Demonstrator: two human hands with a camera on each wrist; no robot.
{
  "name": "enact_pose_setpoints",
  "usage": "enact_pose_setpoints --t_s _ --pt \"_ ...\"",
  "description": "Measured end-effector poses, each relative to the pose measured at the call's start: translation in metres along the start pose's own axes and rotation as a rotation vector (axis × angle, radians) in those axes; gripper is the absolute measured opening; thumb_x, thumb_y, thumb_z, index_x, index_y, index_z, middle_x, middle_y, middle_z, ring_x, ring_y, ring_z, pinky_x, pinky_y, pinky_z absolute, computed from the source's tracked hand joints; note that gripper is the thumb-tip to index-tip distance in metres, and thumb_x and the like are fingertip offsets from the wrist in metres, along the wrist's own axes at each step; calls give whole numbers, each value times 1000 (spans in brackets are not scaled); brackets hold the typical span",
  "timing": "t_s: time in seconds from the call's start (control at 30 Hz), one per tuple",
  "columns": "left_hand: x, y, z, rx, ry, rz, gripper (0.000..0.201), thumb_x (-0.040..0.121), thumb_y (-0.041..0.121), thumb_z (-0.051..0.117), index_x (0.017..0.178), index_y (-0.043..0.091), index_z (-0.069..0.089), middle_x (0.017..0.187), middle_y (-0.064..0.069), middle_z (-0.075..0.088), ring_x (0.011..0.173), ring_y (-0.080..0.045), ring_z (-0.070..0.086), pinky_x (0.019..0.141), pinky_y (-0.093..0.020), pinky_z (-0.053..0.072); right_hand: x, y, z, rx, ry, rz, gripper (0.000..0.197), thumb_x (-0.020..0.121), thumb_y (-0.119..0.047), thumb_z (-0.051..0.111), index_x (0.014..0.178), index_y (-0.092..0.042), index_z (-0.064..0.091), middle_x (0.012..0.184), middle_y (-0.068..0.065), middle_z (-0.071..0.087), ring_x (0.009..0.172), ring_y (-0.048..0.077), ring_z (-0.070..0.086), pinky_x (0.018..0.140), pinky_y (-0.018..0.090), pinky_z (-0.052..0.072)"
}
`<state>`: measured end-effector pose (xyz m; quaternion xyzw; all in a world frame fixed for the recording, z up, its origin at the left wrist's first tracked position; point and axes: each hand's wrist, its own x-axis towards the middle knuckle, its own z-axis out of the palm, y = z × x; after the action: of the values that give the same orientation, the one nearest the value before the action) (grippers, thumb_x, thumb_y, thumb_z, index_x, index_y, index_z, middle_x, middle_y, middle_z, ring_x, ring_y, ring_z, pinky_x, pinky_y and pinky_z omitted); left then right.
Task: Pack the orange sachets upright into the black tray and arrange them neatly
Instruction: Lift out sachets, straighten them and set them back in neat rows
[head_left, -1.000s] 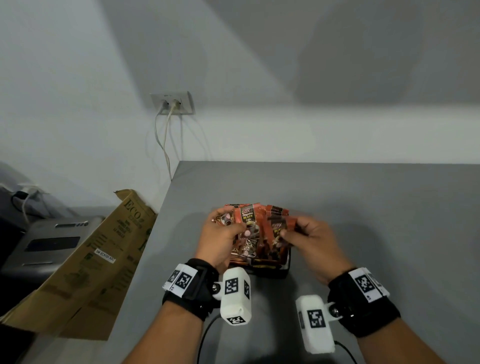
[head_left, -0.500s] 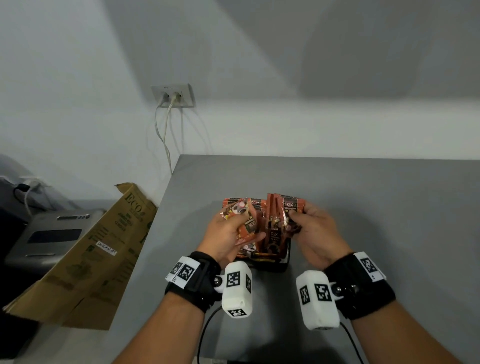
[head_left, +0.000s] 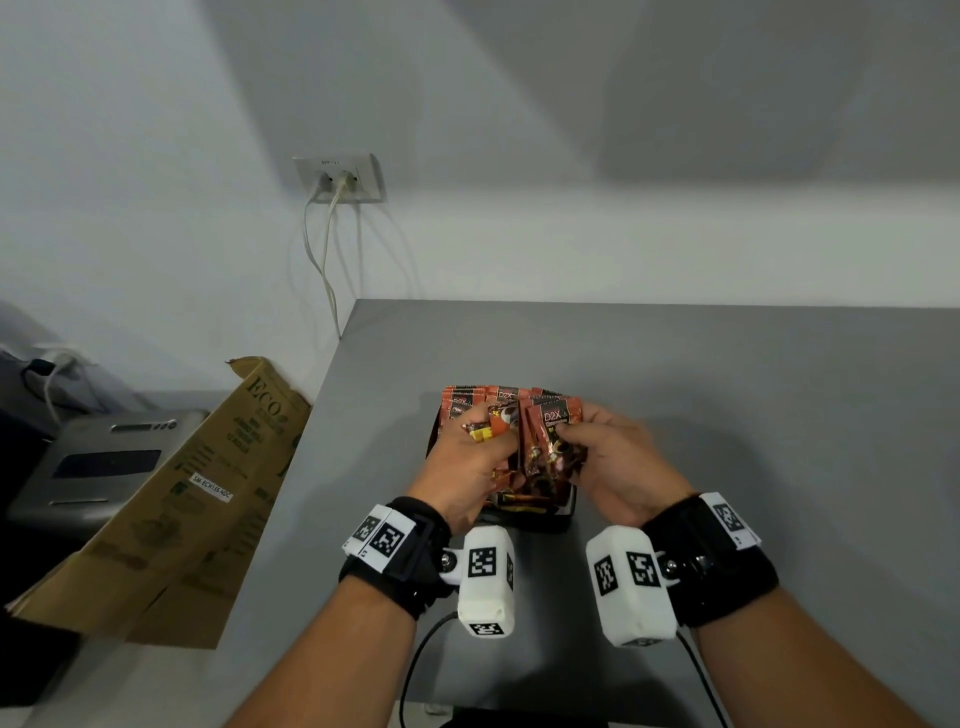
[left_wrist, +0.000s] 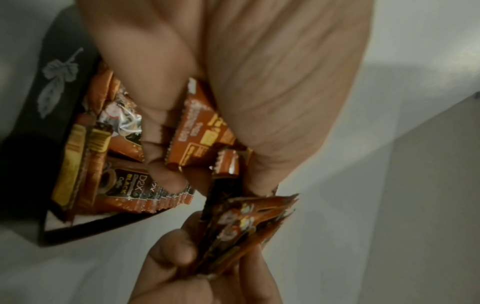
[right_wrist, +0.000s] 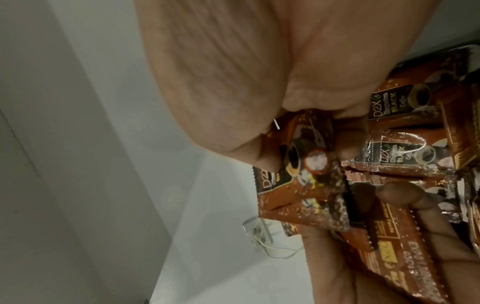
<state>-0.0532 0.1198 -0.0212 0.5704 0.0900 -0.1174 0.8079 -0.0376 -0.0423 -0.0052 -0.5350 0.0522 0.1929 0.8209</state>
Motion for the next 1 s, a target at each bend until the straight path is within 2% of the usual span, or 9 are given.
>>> enact_pose_setpoints --t_s 0.07,0.13,0.2,0.27,0.37,0.43,0.57,0.77,1.0 --pt "0 -1 -1 -40 12 -7 27 90 10 66 116 -1 64 110 -32 67 89 -40 68 75 -53 56 0 2 0 -2 6 -11 27 96 7 47 100 -4 71 88 12 76 74 20 72 61 30 57" --pt "-1 0 -2 -84 18 -41 24 93 23 68 112 8 67 104 -21 70 83 -31 69 69 -40 55 1 3 -2 -21 28 -5 26 97 6 46 103 -3 70 87 11 75 72 19 71 61 30 56" --pt "1 3 -5 -57 15 -17 11 96 19 64 102 15 71 104 -16 72 85 -29 70 72 -41 56 2 4 -4 -95 61 2 26 96 6 47 109 0 69 90 12 75 74 19 70 64 31 55" --pt "5 7 -9 38 -8 45 25 93 -2 62 98 19 75 107 -13 74 89 -30 71 78 -44 59 3 4 -6 -195 79 -2 26 95 6 50 113 0 68 97 15 75 82 22 70 75 35 55" --pt "9 13 -15 114 11 50 44 79 -20 64 98 18 76 113 -15 70 81 -33 71 68 -38 57 7 1 -7 -176 197 -76 27 96 5 49 105 -5 72 97 14 76 84 25 69 76 38 54" --pt "9 14 -16 56 55 34 46 77 -23 62 110 9 68 114 -19 70 79 -35 73 61 -33 55 8 -3 -10 -52 292 -103 27 96 5 47 99 -7 71 87 13 72 73 24 63 63 34 50" --pt "13 8 -13 -68 160 5 52 76 -25 63 120 2 58 110 -23 70 83 -33 73 65 -39 60 4 1 -7 103 243 -20 24 98 5 45 107 -2 65 74 12 66 58 18 52 47 26 46" --pt "8 -1 8 -111 117 8 42 83 -24 52 103 9 68 92 -20 72 74 -29 71 58 -35 57 3 11 9 132 178 50 28 98 1 46 120 6 61 97 21 68 76 28 58 60 33 49" --pt "1 10 -5 -318 57 -104 37 80 17 43 110 5 61 77 -10 61 54 -18 57 47 -21 44 5 -2 -8 208 262 21 20 99 -3 47 108 1 64 83 17 68 69 23 61 57 33 48"
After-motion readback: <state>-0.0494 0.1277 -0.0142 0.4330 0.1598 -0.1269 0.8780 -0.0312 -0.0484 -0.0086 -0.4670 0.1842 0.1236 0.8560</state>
